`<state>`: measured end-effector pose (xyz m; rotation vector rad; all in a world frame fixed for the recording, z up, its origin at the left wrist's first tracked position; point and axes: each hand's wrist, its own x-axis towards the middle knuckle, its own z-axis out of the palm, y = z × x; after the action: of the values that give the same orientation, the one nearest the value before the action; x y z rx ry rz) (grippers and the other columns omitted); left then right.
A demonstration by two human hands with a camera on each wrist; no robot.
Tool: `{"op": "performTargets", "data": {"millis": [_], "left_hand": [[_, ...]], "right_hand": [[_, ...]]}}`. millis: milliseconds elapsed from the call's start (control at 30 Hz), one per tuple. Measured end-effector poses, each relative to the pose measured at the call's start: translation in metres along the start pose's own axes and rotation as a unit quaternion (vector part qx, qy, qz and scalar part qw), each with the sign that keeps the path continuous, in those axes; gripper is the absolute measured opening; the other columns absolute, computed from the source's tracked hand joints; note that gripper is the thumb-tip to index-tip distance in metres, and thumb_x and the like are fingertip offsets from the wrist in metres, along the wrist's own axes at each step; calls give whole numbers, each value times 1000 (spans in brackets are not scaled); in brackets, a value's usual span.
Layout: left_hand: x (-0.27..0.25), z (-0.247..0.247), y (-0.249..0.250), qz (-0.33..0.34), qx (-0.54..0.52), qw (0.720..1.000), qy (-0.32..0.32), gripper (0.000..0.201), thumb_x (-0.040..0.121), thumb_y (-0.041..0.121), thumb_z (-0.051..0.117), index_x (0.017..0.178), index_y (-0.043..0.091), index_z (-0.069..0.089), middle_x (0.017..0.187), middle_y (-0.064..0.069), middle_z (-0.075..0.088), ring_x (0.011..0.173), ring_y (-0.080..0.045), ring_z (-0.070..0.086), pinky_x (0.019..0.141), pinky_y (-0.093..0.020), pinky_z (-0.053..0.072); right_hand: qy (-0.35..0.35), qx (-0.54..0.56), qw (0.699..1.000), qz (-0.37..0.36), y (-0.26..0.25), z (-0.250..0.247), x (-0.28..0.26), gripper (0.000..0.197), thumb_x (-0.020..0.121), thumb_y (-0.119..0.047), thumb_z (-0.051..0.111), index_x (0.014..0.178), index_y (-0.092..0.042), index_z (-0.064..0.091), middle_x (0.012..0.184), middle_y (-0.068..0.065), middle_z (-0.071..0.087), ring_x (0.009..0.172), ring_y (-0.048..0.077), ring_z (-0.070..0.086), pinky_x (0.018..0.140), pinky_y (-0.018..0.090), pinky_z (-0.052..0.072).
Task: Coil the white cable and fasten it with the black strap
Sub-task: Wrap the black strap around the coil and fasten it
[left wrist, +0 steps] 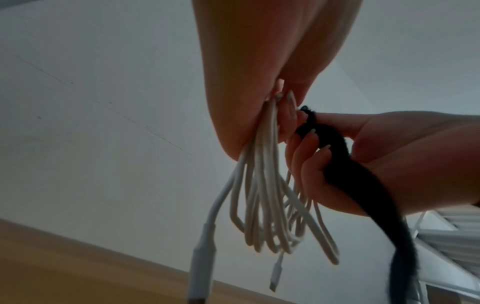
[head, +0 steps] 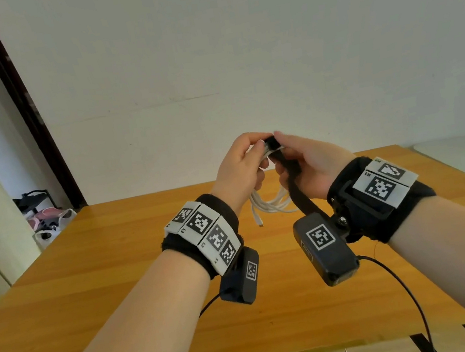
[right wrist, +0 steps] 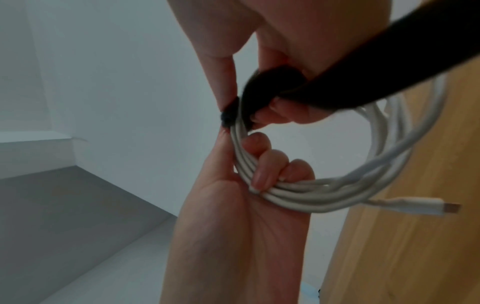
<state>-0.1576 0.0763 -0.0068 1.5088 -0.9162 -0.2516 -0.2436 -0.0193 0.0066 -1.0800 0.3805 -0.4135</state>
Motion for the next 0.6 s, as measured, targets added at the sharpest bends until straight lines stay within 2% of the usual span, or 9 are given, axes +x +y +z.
{"op": "performTargets", "data": {"millis": [67, 200, 333, 400, 533, 600], "left_hand": [[-1, 1, 1, -9, -11, 1000, 8, 25, 98, 25, 41, 113, 16, 58, 74, -2, 48, 43, -7, 38, 50, -25, 36], [-4, 2, 3, 13, 25, 999, 30, 26, 93, 35, 52, 110, 17, 59, 72, 1, 55, 46, -9, 43, 47, -20, 38], [-2, -1, 4, 3, 1, 999, 43, 23, 96, 30, 48, 108, 14, 59, 72, 2, 56, 51, -14, 41, 51, -28, 38], [1, -3, 4, 9, 0, 998, 59, 24, 96, 29, 48, 106, 11, 61, 69, 3, 52, 50, -11, 41, 52, -28, 37], [2, -7, 1, 35, 28, 996, 82, 23, 95, 30, 50, 99, 11, 62, 65, 4, 47, 55, -12, 42, 62, -32, 39], [4, -9, -1, 34, 30, 995, 93, 22, 95, 31, 50, 95, 13, 62, 66, 4, 48, 57, -12, 43, 65, -34, 40]], "right_hand": [[-12, 5, 1000, -8, 1, 1, -1, 15, 92, -20, 56, 80, -10, 60, 70, 1, 51, 60, 10, 44, 57, 21, 34], [-26, -8, 1000, -13, 0, -1, 0, 12, 91, -18, 57, 82, -10, 61, 71, 1, 51, 59, 9, 44, 55, 19, 35], [-39, -46, 997, -40, 3, -2, -1, 9, 90, -11, 58, 95, -6, 63, 75, 3, 56, 61, 11, 49, 58, 21, 39], [-18, -119, 991, -64, 3, -4, -2, 8, 86, -5, 62, 93, -4, 66, 74, 5, 58, 64, 14, 52, 62, 25, 44], [12, -281, 957, -75, 2, -9, -2, 11, 77, -13, 74, 77, -7, 65, 67, 5, 58, 63, 17, 57, 74, 34, 51], [14, -334, 939, -81, 4, -12, -3, 12, 76, -15, 75, 78, -8, 66, 69, 5, 63, 66, 17, 61, 84, 37, 53]]}}
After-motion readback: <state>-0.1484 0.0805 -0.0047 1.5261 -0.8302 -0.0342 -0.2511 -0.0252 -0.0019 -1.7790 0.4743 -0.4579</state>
